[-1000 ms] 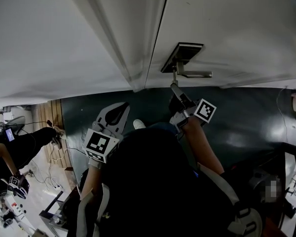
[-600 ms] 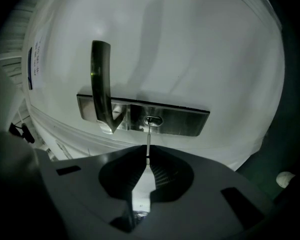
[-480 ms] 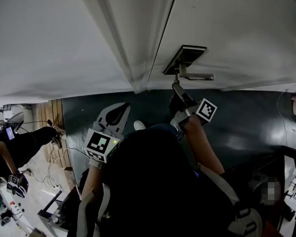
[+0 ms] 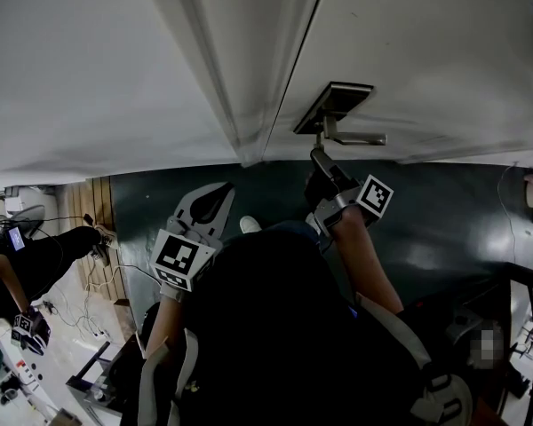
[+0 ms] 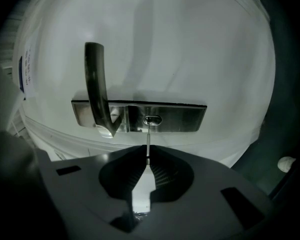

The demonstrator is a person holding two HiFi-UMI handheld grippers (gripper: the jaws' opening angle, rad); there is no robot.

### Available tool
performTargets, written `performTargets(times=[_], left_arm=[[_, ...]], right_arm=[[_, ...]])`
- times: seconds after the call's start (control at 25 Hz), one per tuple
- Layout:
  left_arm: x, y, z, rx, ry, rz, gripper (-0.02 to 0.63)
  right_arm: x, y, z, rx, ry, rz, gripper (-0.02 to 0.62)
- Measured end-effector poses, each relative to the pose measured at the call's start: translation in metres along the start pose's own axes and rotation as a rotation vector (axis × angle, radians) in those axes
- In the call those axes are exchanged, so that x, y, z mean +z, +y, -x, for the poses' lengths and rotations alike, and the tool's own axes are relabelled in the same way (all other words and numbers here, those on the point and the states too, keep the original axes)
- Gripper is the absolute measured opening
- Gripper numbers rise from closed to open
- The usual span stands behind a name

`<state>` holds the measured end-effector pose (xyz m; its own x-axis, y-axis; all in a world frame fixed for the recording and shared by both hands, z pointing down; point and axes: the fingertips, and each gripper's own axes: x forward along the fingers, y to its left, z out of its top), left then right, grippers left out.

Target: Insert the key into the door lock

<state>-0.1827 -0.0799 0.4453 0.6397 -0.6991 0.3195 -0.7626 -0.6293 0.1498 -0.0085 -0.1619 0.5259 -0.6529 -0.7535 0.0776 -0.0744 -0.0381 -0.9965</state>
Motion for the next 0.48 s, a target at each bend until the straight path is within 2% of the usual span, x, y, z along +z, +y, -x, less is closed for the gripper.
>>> performTargets(times=[0.48], left_arm=[[-0.001, -0.002, -0.001, 0.0, 0.001, -0.003, 0.008]], right_arm=[[0.008, -0.002, 0.008, -0.03, -0.003, 0.012, 0.032]])
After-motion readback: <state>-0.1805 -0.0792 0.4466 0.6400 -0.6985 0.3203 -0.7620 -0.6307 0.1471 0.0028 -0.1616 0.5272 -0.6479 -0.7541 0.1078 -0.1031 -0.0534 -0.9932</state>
